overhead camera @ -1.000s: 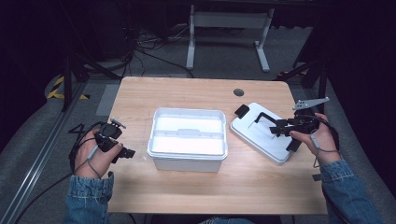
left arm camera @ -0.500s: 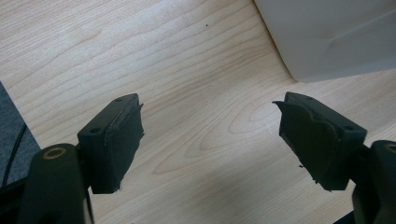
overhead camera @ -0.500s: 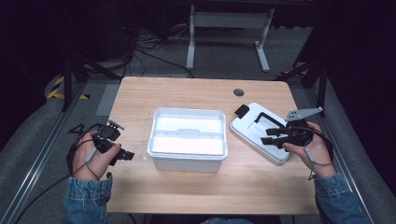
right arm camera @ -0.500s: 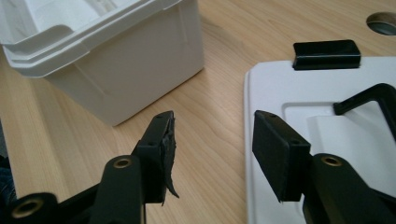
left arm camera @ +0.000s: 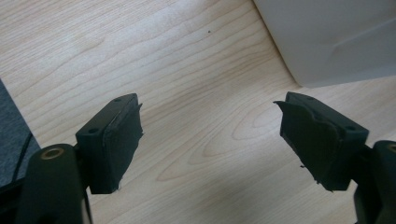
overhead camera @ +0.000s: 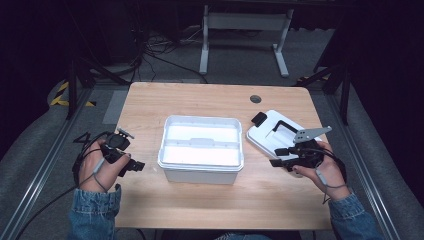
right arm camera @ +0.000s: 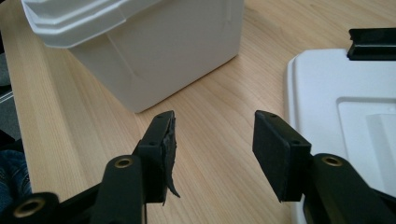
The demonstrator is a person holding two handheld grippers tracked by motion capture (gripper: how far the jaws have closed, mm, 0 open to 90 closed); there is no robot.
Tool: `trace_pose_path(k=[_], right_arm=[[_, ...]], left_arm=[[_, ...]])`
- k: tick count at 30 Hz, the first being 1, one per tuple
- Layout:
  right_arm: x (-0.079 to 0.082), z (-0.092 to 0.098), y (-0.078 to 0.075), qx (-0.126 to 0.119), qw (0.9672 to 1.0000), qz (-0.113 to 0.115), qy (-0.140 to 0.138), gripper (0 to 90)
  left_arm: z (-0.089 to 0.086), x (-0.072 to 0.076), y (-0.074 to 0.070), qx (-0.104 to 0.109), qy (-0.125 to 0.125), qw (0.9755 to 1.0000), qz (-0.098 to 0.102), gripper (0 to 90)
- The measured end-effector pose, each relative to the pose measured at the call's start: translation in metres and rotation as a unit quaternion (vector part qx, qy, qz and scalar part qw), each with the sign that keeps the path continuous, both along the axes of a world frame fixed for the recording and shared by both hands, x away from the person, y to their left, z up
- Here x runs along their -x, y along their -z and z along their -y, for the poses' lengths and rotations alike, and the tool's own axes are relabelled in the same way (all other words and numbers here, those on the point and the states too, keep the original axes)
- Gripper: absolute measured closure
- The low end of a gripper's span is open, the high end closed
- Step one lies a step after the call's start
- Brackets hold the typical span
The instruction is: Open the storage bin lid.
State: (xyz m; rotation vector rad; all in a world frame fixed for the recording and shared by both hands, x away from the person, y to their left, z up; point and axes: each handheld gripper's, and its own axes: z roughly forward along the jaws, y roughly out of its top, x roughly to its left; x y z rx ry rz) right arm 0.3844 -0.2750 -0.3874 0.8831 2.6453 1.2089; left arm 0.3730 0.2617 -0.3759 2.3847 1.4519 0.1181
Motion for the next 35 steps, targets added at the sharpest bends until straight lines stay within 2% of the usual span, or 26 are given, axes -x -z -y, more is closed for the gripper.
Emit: trace_pose_path(k=[3,6,9,10,11,22,26,34,35], right_arm=[[0.004,-0.006,0.008,0.009,0.9999,0.005,-0.005,50.1],[0.009,-0.013,0.019,0.010,0.9998,0.000,-0.016,50.2],[0.012,-0.019,0.031,0.009,0.9997,0.000,-0.024,50.2],[0.012,-0.019,0.031,0.009,0.9997,0.000,-0.024,50.2],[0.014,-0.023,0.038,0.009,0.9995,-0.002,-0.029,50.0],[0.019,-0.037,0.072,0.015,0.9989,0.008,-0.044,48.1],[0.020,-0.041,0.079,0.014,0.9987,0.016,-0.046,47.6],[0.022,-0.043,0.086,0.007,0.9986,0.021,-0.048,47.4],[0.021,-0.043,0.087,0.006,0.9986,0.024,-0.046,47.4]], left_arm=[[0.001,0.001,0.001,-0.007,0.003,1.0000,-0.002,22.8],[0.002,0.001,0.002,-0.011,0.004,0.9999,-0.001,21.9],[0.003,0.003,0.004,-0.017,0.002,0.9996,0.023,21.4],[0.003,0.003,0.004,-0.017,0.002,0.9996,0.023,21.4],[0.003,0.003,0.005,-0.020,0.001,0.9993,0.031,21.4],[0.005,0.000,0.007,-0.017,0.003,0.9997,0.020,20.6],[0.008,-0.001,0.008,-0.024,0.013,0.9995,0.013,20.6],[0.009,-0.002,0.008,-0.025,0.014,0.9994,0.018,20.4],[0.009,-0.003,0.008,-0.020,0.012,0.9996,0.015,20.4]])
